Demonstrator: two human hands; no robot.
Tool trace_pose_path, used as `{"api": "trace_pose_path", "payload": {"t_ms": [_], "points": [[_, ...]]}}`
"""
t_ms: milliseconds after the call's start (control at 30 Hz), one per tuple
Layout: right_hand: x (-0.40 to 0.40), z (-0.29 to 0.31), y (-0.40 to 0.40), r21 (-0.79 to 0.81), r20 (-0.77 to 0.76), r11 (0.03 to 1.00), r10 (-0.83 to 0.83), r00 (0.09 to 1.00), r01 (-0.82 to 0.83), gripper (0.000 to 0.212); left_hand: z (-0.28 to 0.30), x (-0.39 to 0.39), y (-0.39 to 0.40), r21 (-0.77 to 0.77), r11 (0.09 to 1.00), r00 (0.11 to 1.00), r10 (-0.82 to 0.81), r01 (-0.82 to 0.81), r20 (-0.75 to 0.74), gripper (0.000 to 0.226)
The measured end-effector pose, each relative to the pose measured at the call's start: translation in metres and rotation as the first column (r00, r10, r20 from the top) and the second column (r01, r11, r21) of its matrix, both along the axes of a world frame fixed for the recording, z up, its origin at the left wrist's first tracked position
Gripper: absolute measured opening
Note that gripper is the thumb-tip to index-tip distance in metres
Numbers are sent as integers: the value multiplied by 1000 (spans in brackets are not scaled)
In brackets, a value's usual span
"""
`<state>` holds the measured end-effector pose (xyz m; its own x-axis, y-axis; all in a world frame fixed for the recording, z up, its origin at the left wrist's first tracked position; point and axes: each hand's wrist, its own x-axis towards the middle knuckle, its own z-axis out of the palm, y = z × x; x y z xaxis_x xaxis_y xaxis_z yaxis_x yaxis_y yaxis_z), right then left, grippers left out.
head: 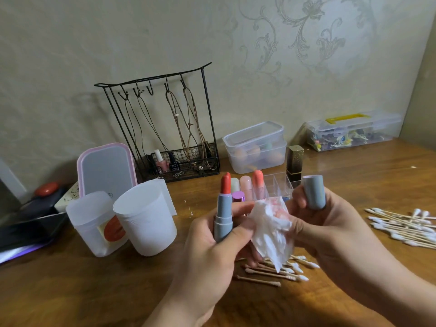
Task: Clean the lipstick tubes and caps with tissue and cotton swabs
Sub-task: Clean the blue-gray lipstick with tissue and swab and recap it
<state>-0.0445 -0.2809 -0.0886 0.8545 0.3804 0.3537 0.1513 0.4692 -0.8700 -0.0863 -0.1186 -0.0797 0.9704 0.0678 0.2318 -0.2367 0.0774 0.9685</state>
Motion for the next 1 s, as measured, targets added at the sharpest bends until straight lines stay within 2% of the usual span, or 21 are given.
{"api": "trace_pose_path", "payload": {"t_ms": [67, 133, 200, 267, 333, 433, 500, 567, 633, 667, 733, 767, 833, 900, 1000], "points": [[-4, 2, 3, -117, 76, 976, -174, 982, 182, 39, 0, -1, -1, 44, 999, 999, 4, -6, 39, 24], [-8, 2, 6, -249, 198, 886, -348, 916, 391, 30, -1, -3, -3, 93, 996, 998, -18, 12, 62, 30], [-11, 1, 9, -340, 301, 804, -399, 866, 488, 32, -2, -4, -5, 124, 991, 998, -54, 48, 45, 38], [-14, 0, 10, -333, 305, 805, -400, 864, 491, 32, -3, -4, -6, 166, 986, 999, -34, 29, 27, 40], [-14, 1, 9, -225, 186, 885, -371, 910, 407, 31, -4, -2, -5, 194, 981, 1000, 21, -18, -16, 36], [-7, -1, 5, -25, -30, 983, -184, 982, 184, 37, -7, 1, 2, 157, 987, 999, 28, -20, -44, 24], [-3, -4, 2, 47, -76, 999, -16, 997, 20, 45, -5, 1, 4, 159, 987, 1000, 24, -22, -13, 20], [-1, -3, 0, 116, -90, 992, 58, 994, -47, 50, -2, 1, 5, 31, 999, 1000, -16, 16, -9, 15], [0, -1, -1, 111, -38, 994, 17, 999, -13, 45, 3, 1, 6, -158, 984, 996, -83, 77, -32, 11], [0, 0, -2, 45, 30, 997, -70, 997, 68, 44, 4, 0, 7, -192, 977, 995, -97, 88, -38, 15], [-3, 1, -2, -125, 231, 952, -244, 942, 278, 61, 4, 1, 6, -182, 977, 992, -118, 109, -37, 21], [-5, 2, -3, -150, 306, 932, -275, 911, 331, 61, 3, 1, 5, -167, 979, 991, -126, 117, -41, 22], [-11, 8, 0, -103, 343, 945, -259, 903, 310, 42, 2, 0, 3, -89, 990, 992, -118, 113, -44, 23], [-12, 6, 0, -125, 357, 945, -241, 902, 302, 26, -1, 0, 3, -23, 992, 992, -122, 121, -43, 22], [-11, 1, 1, -243, 430, 853, -333, 839, 463, 22, -3, 2, 4, -13, 996, 993, -87, 86, -74, 22]]}}
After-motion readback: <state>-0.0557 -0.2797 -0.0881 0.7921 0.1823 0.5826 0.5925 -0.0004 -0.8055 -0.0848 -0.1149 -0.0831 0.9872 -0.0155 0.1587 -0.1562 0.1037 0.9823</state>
